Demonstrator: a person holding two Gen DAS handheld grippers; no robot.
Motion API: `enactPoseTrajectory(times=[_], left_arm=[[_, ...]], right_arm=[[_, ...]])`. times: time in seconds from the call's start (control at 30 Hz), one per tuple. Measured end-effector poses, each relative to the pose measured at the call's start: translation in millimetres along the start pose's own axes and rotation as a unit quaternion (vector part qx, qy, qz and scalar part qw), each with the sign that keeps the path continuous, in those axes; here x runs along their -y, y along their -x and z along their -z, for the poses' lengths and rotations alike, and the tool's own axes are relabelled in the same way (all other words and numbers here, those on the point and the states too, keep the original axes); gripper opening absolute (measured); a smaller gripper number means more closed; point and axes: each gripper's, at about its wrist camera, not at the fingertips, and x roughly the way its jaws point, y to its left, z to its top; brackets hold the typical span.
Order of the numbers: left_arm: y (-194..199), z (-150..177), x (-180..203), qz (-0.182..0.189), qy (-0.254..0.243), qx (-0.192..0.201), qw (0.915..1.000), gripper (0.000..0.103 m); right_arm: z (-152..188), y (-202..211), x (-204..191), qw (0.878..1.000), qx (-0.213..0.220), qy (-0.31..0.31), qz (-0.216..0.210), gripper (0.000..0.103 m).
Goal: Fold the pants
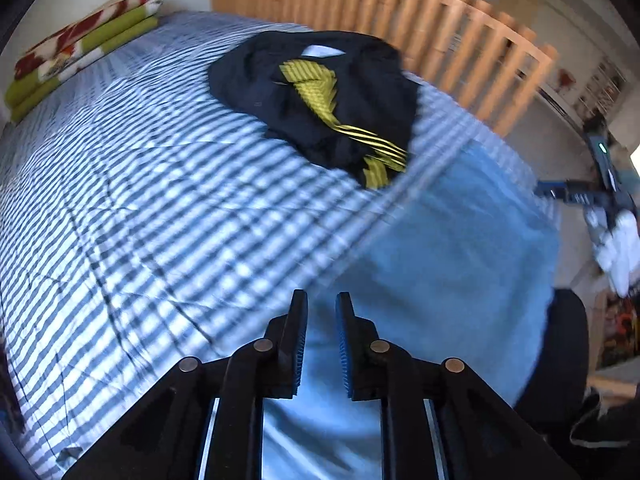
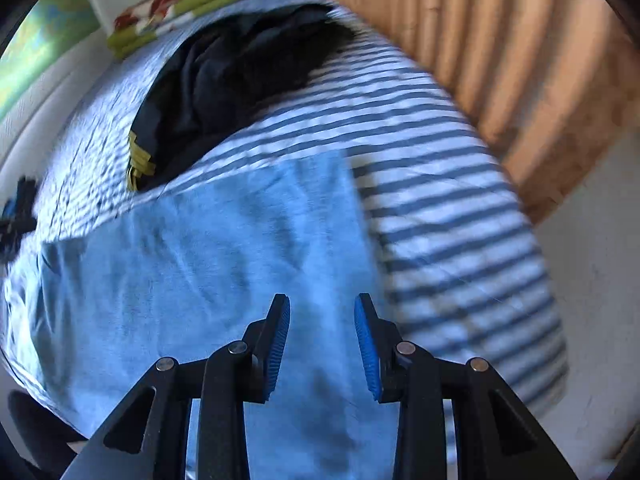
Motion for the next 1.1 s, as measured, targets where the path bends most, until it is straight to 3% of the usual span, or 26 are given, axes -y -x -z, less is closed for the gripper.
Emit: enactPoseTrajectory(times=[0.13,0.27,0.47,0.57,0.63,0.73,0.87,0.97,1.1], left_arm=[[5.4,30.1,61.8,0.052,-0.046,-0.01,0.9975,0.02],[-2.5,62.1,121.3,0.104,-0.084,-0.034,0.9904,0.025],[-21.8,88.2,186.4,0.117,-0.132,-0.053,0.9828,0.029],[-38.2,85.5,211.2,0.088,-0.155,-0.047,0.9829,0.03],[-50.1,80.1,223.6,0.082,-0.163,-0.05,0.982,0.029],[-70.3,68.2,232.1,0.07,-0.17,-0.057,0.9813,0.029],[-86.1,66.4,234.9,0.081,-0.163,-0.081,0.98,0.028],[-90.7,66.5,235.4,0.079,-0.173,-0.086,0.978,0.022],[-90.7,63.0,227.7,0.091,-0.157,-0.087,0.9795,0.012]], right_arm=[[34.6,12.1,35.6,0.996,-0.02,-0.078,-0.027,0.032],[65.2,11.2,28.6,0.994,-0.042,-0.083,-0.049,0.032],[90.2,5.4,6.7,0.99,-0.039,-0.112,-0.078,0.034],[88.8,4.4,-4.7,0.987,-0.036,-0.122,-0.098,0.034],[87.8,8.8,-7.1,0.987,-0.025,-0.126,-0.1,0.034],[82.8,16.2,-0.8,0.989,-0.006,-0.133,-0.071,0.034],[70.7,19.4,22.9,0.991,0.007,-0.132,-0.03,0.04],[63.6,6.3,39.9,0.988,-0.013,-0.147,-0.034,0.043],[62.2,-8.1,44.8,0.986,-0.033,-0.148,-0.075,0.043]])
